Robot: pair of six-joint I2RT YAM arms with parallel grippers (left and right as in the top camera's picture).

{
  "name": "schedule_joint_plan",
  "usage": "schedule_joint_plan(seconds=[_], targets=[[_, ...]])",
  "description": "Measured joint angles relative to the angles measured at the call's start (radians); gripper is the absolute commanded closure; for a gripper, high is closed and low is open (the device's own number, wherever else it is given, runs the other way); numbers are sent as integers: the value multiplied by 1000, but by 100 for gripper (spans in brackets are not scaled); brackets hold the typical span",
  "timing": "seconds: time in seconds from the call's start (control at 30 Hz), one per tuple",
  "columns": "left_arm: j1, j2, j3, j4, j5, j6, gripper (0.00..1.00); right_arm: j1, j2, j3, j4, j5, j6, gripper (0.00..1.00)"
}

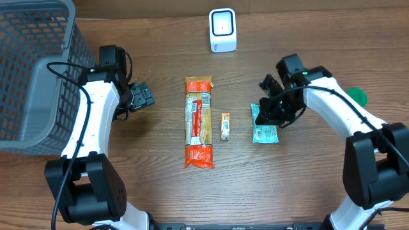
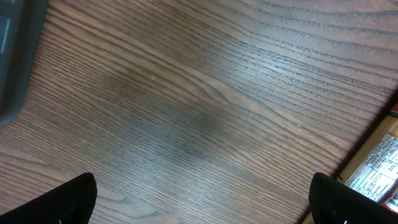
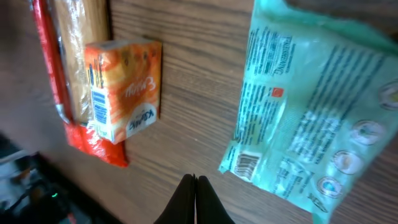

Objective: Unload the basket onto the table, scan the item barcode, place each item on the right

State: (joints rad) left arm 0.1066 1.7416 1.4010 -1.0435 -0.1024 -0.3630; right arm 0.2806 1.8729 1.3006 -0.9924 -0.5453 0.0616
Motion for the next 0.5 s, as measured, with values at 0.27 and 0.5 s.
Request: schedule_joint_plan(seconds=[0.27, 0.5], targets=[[0, 0, 0, 0, 0, 0, 0, -19, 0, -165, 164, -135, 5, 96], [0, 0, 0, 0, 0, 0, 0, -19, 0, -314, 390, -114, 233, 96]])
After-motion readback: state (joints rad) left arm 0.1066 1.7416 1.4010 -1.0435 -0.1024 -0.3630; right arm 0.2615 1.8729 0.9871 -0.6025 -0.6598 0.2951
